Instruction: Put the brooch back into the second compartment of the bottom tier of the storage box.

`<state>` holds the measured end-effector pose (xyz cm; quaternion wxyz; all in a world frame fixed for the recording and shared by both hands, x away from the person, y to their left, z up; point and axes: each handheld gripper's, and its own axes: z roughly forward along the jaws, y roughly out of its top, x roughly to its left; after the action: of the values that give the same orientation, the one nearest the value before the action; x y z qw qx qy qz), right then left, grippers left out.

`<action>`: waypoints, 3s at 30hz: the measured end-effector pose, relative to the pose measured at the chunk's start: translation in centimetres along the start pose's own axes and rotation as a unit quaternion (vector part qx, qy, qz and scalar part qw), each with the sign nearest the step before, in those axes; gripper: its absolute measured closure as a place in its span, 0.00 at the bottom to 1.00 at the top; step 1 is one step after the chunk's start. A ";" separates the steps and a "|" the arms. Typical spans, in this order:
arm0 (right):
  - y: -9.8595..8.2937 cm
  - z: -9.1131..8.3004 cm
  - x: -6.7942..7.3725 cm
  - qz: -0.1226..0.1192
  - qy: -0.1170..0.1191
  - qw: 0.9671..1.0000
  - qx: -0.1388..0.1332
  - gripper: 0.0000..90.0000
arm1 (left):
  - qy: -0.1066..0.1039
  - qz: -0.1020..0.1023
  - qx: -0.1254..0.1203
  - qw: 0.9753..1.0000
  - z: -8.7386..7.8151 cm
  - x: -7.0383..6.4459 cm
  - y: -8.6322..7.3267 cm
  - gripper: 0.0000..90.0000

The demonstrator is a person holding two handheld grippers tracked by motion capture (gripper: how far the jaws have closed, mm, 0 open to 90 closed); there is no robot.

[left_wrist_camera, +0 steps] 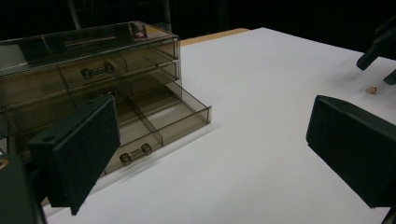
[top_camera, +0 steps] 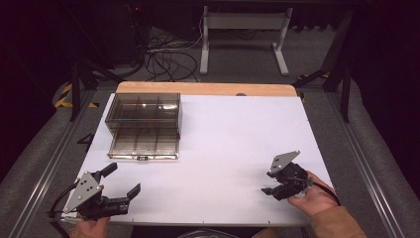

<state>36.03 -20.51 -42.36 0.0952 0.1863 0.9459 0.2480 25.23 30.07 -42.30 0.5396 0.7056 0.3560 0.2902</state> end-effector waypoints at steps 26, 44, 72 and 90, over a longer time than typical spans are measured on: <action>0.6 1.4 0.1 -0.022 0.020 0.995 0.091 0.66 | 0.002 -0.001 0.003 1.000 0.0 0.1 -0.1 0.04; 0.8 2.1 -0.3 -0.024 0.024 0.993 0.116 0.83 | 0.003 0.000 0.001 1.000 0.0 0.1 -0.1 0.04; 0.8 2.1 0.0 -0.030 0.019 0.993 0.114 0.88 | 0.003 -0.001 0.000 1.000 -0.1 0.1 0.0 0.04; 1.3 -0.1 -0.3 -0.022 0.004 0.999 0.023 0.88 | 0.004 -0.001 0.000 1.000 -0.1 0.1 0.0 0.04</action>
<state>36.61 -19.63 -41.59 0.0920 0.1669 0.9555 0.2251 25.23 30.17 -42.32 0.5385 0.7041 0.3589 0.2924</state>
